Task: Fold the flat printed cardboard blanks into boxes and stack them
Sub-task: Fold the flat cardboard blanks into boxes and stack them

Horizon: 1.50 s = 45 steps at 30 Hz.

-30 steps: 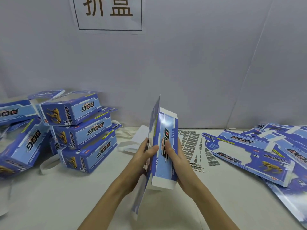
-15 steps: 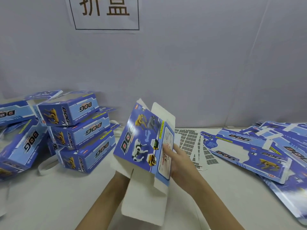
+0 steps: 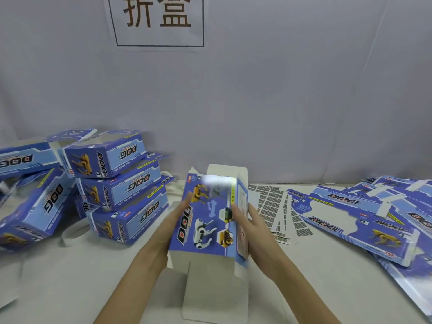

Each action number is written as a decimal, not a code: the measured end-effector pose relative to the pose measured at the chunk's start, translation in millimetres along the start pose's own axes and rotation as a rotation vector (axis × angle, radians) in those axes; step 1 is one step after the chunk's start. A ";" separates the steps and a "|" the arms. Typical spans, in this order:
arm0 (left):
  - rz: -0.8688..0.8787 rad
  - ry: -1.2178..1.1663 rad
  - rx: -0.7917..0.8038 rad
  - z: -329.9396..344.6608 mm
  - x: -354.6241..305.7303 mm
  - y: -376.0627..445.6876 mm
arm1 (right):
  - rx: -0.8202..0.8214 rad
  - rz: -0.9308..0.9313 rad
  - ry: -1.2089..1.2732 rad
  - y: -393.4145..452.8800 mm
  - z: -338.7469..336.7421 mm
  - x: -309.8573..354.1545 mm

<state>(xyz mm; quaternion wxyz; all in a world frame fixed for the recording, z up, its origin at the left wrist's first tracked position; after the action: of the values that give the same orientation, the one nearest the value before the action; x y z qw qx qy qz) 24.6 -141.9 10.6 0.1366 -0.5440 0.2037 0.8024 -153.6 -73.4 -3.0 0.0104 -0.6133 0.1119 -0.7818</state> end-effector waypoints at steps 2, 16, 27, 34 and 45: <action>-0.091 0.096 0.030 8.2 11.3 -1.8 | 0.082 0.026 0.009 -2.3 6.8 0.3; 0.000 0.232 -0.081 15.8 -3.6 -5.0 | 0.262 0.027 0.069 -7.8 4.5 8.7; 0.153 0.205 0.088 75.0 -37.3 -11.1 | -0.043 -0.253 -0.035 -1.8 -13.4 17.1; 0.106 0.098 0.203 24.7 -4.8 -0.1 | -0.171 -0.237 -0.044 0.7 -21.6 15.1; -0.021 0.169 0.314 14.6 11.9 -0.9 | -0.350 0.008 0.193 5.1 -56.4 10.3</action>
<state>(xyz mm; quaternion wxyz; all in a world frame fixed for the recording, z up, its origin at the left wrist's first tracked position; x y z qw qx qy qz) 8.7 -134.2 4.1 0.2106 -0.5836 0.3318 0.7106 -211.0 -70.8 -6.7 -0.1042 -0.5273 0.2490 -0.8056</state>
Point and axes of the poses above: each hand's wrist, its own y-axis towards the middle knuckle, its own z-axis out of the palm, x = y × z, the point moved 5 cm from there along y, towards the middle knuckle, and after that the axes turned 12 degrees about z, right-handed, at the moved point
